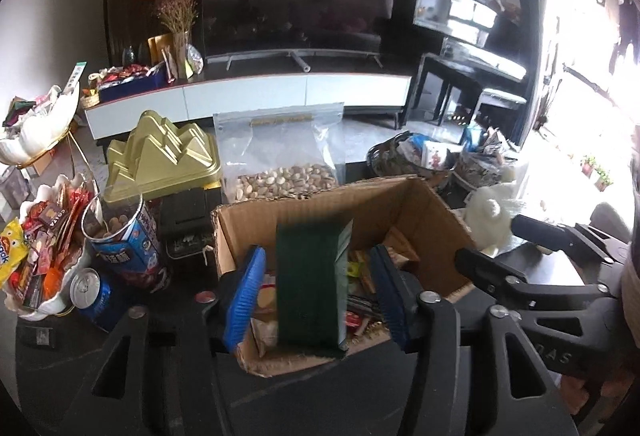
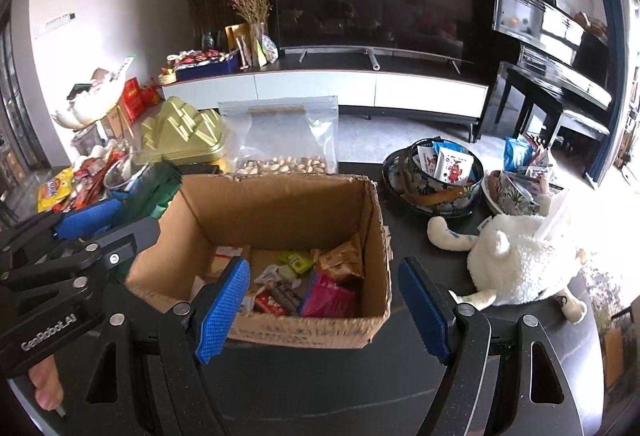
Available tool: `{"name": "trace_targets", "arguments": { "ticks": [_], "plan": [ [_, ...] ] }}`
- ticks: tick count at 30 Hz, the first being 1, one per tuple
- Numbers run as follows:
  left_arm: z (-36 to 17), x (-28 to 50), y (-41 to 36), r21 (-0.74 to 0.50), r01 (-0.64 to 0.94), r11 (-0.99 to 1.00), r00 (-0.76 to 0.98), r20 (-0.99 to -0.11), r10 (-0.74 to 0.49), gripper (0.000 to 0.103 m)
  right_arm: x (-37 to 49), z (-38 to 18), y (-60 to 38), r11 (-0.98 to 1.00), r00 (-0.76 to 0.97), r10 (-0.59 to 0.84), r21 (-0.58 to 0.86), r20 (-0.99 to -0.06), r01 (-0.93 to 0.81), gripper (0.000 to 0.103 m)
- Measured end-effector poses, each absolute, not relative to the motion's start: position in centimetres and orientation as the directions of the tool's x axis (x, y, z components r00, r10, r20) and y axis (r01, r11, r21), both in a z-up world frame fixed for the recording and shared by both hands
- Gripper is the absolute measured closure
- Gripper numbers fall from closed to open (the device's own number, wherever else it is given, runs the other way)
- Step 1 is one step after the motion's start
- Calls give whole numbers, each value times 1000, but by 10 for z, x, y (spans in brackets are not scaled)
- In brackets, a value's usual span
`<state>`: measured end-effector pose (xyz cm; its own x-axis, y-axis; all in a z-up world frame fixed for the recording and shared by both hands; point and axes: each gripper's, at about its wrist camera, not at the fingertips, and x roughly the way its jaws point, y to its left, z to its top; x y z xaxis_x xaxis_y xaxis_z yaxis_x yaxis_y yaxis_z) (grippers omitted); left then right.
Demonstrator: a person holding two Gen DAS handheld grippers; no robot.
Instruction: Organize snacks
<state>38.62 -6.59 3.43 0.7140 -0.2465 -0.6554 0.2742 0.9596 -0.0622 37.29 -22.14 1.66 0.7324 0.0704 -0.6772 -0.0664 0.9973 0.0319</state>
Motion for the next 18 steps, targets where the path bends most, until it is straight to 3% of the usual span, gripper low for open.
{"name": "trace_targets", "arguments": {
  "ticks": [14,18],
  "plan": [
    [34,342,-52,55,156,986,771,-631,-87,24,354,8,-217,998,726,61,17,-685,-68,26],
    [42,315,-47,86,135,987,792,-607,-56,18,331,14,-217,998,749,53,13,-661,-60,19]
  ]
}}
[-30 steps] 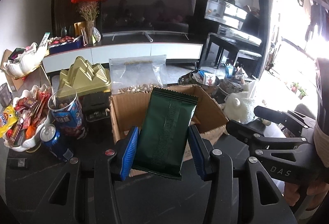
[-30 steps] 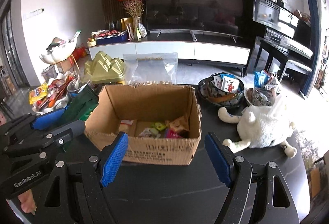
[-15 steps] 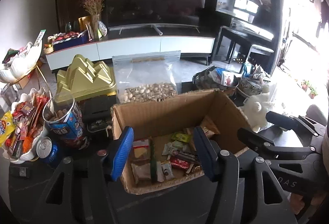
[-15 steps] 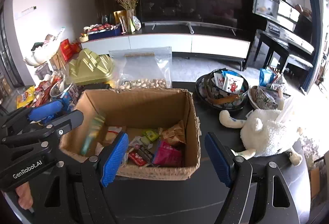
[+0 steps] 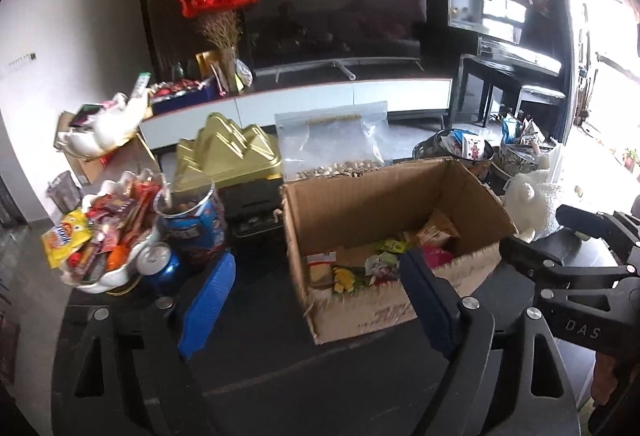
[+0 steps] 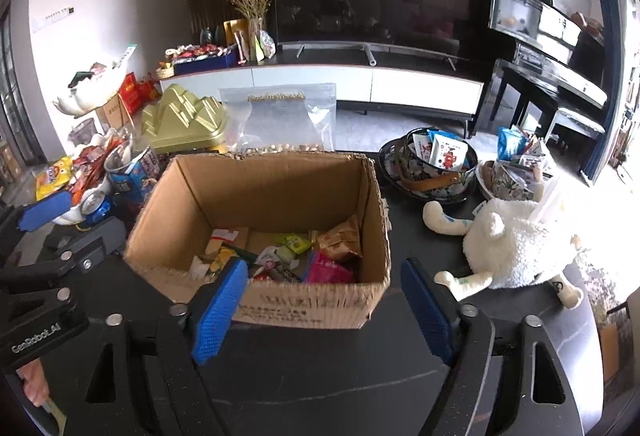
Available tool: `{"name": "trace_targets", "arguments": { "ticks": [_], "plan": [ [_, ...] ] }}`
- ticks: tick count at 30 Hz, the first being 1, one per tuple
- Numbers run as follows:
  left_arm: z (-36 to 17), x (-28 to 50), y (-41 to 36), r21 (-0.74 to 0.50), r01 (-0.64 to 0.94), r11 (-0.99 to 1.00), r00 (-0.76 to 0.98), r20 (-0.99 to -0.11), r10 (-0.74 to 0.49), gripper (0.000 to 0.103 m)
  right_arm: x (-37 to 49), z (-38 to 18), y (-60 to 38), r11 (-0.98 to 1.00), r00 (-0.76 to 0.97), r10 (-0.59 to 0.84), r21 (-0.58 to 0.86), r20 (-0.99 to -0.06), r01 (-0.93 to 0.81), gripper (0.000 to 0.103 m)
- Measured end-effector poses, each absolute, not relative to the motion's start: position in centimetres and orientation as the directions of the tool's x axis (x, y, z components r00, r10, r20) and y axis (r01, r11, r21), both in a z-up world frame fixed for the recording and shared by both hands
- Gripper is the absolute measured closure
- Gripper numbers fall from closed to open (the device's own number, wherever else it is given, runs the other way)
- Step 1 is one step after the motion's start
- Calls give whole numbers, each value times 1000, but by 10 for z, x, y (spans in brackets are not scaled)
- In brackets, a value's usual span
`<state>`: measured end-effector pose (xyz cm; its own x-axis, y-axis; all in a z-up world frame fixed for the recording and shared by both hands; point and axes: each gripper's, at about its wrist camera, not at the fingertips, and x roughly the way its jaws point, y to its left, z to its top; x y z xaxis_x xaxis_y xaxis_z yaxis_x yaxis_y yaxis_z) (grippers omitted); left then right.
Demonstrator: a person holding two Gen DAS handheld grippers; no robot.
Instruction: Organize snacks
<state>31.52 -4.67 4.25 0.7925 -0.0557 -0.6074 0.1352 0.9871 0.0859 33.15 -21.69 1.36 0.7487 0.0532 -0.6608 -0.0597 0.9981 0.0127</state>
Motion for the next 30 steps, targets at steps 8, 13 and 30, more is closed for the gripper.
{"name": "trace_targets", "arguments": {
  "ticks": [8,13,30],
  "plan": [
    [54,256,-42,101,128,987,831,-553,-51,6,274,22,-217,999,790,43,14,-612,-43,19],
    [60,219,-42,130,93,987,876,-482,-19,0,238,29,-218,999,815,44,20,-578,-40,16],
    [54,140,-28,62,52,997,897,-441,-20,0,147,36,-211,999,876,37,23,-481,-29,12]
  ]
}}
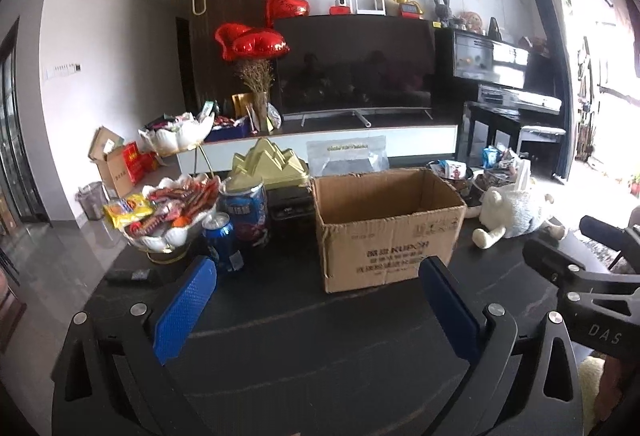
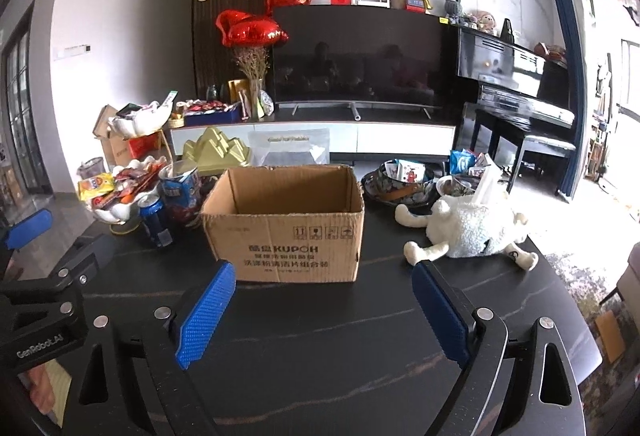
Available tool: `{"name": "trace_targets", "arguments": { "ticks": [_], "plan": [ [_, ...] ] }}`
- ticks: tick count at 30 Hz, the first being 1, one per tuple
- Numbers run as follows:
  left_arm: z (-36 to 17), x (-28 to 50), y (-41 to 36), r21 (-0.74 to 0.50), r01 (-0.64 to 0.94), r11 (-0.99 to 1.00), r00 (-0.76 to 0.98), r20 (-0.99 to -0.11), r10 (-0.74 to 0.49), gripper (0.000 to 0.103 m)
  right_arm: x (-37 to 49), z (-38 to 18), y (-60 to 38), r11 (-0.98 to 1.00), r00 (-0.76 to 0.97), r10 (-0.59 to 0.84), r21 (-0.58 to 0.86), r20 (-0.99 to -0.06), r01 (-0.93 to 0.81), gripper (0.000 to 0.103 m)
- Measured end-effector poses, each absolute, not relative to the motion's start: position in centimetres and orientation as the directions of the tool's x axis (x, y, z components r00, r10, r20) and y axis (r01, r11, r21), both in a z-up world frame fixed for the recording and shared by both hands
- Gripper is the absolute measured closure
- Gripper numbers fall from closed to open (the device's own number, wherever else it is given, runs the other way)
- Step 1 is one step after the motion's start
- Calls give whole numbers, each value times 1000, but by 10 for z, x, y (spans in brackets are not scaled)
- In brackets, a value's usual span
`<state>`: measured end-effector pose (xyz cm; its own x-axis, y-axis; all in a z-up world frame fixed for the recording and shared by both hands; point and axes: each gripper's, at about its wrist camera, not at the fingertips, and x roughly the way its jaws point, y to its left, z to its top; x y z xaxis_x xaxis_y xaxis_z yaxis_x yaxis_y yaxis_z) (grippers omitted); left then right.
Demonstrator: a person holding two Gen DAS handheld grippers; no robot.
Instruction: Organize snacks
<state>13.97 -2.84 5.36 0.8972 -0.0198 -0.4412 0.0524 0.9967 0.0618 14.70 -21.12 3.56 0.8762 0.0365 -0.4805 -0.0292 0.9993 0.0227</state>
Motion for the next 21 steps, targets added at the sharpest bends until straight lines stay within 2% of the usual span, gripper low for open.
{"name": "trace_targets", "arguments": {
  "ticks": [8,21],
  "plan": [
    [49,117,-27,36,54,998,896,-443,-32,0,125,33,-210,999,884,48,34,-466,-36,12],
    [55,89,-26,78,35,996,931,-364,-4,0,99,32,-209,998,895,55,39,-443,-43,12]
  ]
}}
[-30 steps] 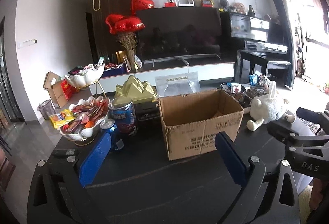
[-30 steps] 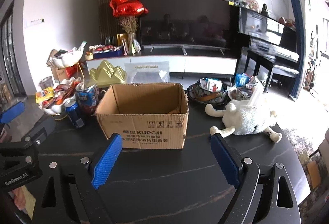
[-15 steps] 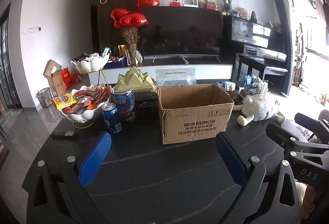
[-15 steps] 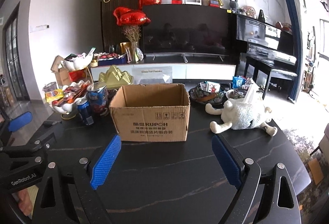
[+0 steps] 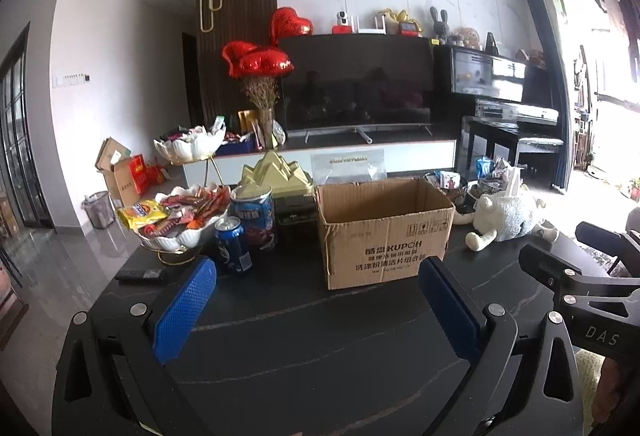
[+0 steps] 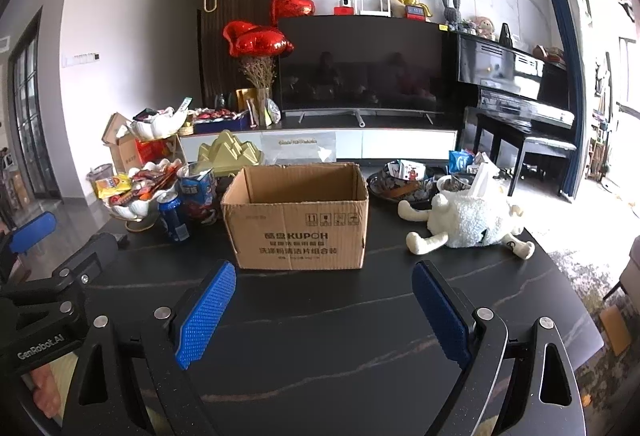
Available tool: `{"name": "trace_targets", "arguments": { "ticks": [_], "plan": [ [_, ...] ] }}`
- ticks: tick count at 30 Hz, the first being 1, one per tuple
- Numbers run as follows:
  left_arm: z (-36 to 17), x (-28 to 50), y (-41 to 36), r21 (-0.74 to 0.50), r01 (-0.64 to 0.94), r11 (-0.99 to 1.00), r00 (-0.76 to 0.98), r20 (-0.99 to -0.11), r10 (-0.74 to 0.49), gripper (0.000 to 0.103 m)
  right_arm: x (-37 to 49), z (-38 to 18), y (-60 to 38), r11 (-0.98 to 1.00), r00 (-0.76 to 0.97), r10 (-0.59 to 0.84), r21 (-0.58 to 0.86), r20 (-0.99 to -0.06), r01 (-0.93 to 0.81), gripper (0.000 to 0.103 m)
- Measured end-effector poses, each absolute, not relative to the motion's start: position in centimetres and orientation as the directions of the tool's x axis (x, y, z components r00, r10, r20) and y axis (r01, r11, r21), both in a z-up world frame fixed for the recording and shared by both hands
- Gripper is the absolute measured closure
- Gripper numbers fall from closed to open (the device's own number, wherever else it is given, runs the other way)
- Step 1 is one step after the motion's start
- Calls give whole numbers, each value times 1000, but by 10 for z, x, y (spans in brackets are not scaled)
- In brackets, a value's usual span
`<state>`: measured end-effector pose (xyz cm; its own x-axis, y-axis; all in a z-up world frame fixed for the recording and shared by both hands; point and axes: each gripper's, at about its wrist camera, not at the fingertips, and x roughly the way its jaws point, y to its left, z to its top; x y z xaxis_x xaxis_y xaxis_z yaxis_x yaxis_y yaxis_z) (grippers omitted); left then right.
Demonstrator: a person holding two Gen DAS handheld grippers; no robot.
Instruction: Organize snacks
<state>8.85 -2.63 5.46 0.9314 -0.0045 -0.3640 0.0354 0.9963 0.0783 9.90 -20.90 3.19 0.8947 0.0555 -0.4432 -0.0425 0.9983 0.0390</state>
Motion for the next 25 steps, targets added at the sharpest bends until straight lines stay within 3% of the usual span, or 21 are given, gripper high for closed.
{"name": "trace_targets", "arguments": {
  "ticks": [25],
  "plan": [
    [52,82,-29,87,51,995,931,-364,-16,0,94,26,-211,997,889,70,50,-453,-53,12]
  ]
}}
